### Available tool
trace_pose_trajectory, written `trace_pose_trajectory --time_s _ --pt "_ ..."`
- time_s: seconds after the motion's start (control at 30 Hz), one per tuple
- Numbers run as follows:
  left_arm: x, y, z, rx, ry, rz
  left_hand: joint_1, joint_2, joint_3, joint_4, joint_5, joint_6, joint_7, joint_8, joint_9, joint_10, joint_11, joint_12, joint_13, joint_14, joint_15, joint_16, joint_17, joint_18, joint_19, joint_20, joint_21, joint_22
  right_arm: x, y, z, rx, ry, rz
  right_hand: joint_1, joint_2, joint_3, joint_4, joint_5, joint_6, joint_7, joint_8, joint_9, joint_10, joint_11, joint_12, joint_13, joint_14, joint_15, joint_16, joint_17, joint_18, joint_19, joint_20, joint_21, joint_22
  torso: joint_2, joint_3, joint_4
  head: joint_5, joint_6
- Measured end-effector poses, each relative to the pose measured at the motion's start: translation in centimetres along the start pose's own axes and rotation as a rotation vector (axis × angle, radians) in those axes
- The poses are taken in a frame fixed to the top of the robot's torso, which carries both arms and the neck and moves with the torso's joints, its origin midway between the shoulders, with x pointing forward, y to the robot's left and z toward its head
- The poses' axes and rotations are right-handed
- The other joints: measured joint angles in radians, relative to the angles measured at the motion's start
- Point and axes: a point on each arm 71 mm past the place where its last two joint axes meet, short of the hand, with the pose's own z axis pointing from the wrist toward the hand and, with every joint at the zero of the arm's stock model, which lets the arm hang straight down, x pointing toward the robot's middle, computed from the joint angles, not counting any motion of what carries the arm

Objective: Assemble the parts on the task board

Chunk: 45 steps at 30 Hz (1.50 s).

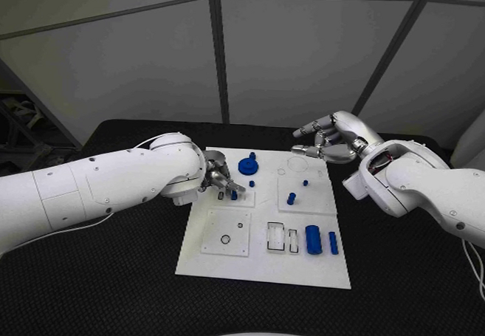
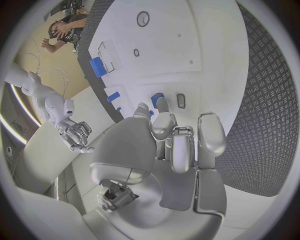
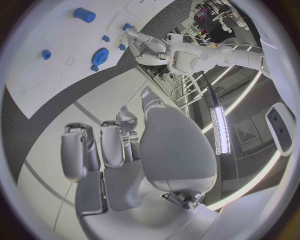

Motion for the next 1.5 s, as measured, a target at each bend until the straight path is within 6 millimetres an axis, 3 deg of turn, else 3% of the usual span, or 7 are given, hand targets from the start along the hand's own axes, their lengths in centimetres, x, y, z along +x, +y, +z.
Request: trace_pose_trajectory --time_s 0.1,0.17,0.33,0.6,0.67,0.77,1.5 --pt "-0.8 -0.3 -0.4 0.014 -0.015 -0.014 -0.006 -0.006 -0.008 0.0 -0.001 0.0 0.0 -0.004 0.003 0.0 0.0 0.0 0.0 0.0 0.0 0.0 0.0 -0.011 0.0 0.0 0.0 -0.002 0.0 0.0 0.0 0.0 0.0 0.0 -0.004 -0.004 -0.002 0.002 0.0 0.0 0.0 0.0 0.0 0.0 0.0 0.001 0.0 0.0 0.0 0.0 0.0 0.0 0.0 0.0 0.0 0.0 0.0 0.0 0.0 0.0 0.001" --pt "-1.3 -0.4 -0.8 0.022 -0.024 -0.022 -0.011 -0.011 -0.011 0.0 -0.005 0.0 0.0 -0.004 0.005 0.0 0.0 -0.001 0.0 0.0 0.0 0.0 0.0 0.052 0.0 0.0 0.0 -0.005 0.0 0.0 0.0 0.0 -0.001 -0.001 -0.006 -0.003 -0.003 0.003 0.0 0.0 0.0 0.0 0.0 0.0 0.0 0.004 0.0 0.0 0.0 0.0 0.0 0.0 0.0 0.0 0.0 0.0 0.0 0.0 0.0 0.001 0.002" --pt "-3.0 -0.3 -1.5 0.027 -0.049 -0.039 -0.036 -0.017 -0.024 0.001 -0.063 0.0 0.0 -0.011 0.012 0.0 0.0 -0.033 0.0 0.0 0.0 -0.006 0.0 0.048 -0.006 0.005 -0.014 -0.022 -0.1 -0.2 0.0 0.003 -0.003 -0.002 -0.014 -0.003 -0.003 0.003 0.0 0.0 0.0 0.0 -0.001 0.0 0.0 0.004 0.0 0.0 0.0 0.0 0.0 0.0 0.0 0.0 0.0 0.0 0.0 0.0006 0.0 0.003 0.003" --pt "-6.4 1.0 -1.6 -0.025 -0.097 -0.057 -0.036 -0.018 -0.026 -0.001 -0.064 -0.024 0.01 -0.034 0.01 0.003 0.003 -0.117 0.0 0.0 0.0 -0.016 0.0 0.048 -0.032 0.01 -0.037 -0.052 -0.2 -0.2 0.0 0.004 -0.004 -0.002 -0.013 -0.003 -0.006 0.001 0.0 0.0 0.0 0.0 -0.001 0.0 0.0 0.004 0.0 0.0 0.0 -0.004 0.0 0.0 0.0 0.0 0.0 0.0 0.001 0.0011 0.0 0.005 0.007" --pt "-7.3 1.6 -1.2 -0.05 -0.109 -0.066 -0.013 -0.014 -0.026 -0.001 -0.064 -0.036 0.018 -0.051 -0.002 0.004 0.005 -0.159 0.0 0.002 0.003 -0.026 0.0 -0.004 -0.043 0.012 -0.047 -0.066 -0.2 -0.2 0.0 0.004 -0.004 -0.002 -0.013 -0.003 -0.006 0.001 0.0 0.0 0.0 0.0 -0.001 0.0 0.0 0.004 0.0 0.0 0.0 -0.004 0.0 0.0 0.0 0.0 0.0 0.0 0.001 0.0011 0.0 0.006 0.008" --pt "-8.3 2.2 -0.5 -0.081 -0.119 -0.078 0.005 -0.011 -0.026 -0.001 -0.064 -0.063 0.031 -0.093 -0.04 0.003 0.022 -0.235 -0.001 0.0 0.015 -0.035 0.0 0.043 -0.056 0.024 -0.064 -0.088 -0.1 -0.2 0.0 0.004 -0.004 -0.002 -0.013 -0.003 -0.006 0.001 0.0 0.0 0.0 0.0 -0.001 0.0 0.0 0.004 0.0 0.0 0.0 -0.004 0.0 0.0 0.0 0.0 0.0 0.0 0.001 0.0011 0.0 0.006 0.01" --pt "-7.7 2.9 3.1 -0.157 -0.035 -0.029 0.017 0.001 -0.032 -0.001 -0.063 -0.061 0.036 -0.129 -0.097 0.003 0.029 -0.249 0.0 0.0 0.022 -0.035 0.0 0.043 -0.058 0.025 -0.072 -0.092 0.1 0.1 0.1 0.0 0.001 -0.002 -0.017 0.001 -0.006 0.001 0.0 0.0 0.0 0.0 -0.001 0.0 0.0 0.004 0.0 0.0 0.0 -0.003 0.0 0.0 0.0 0.0 0.0 0.0 0.002 0.0 -0.0005 0.006 0.001"
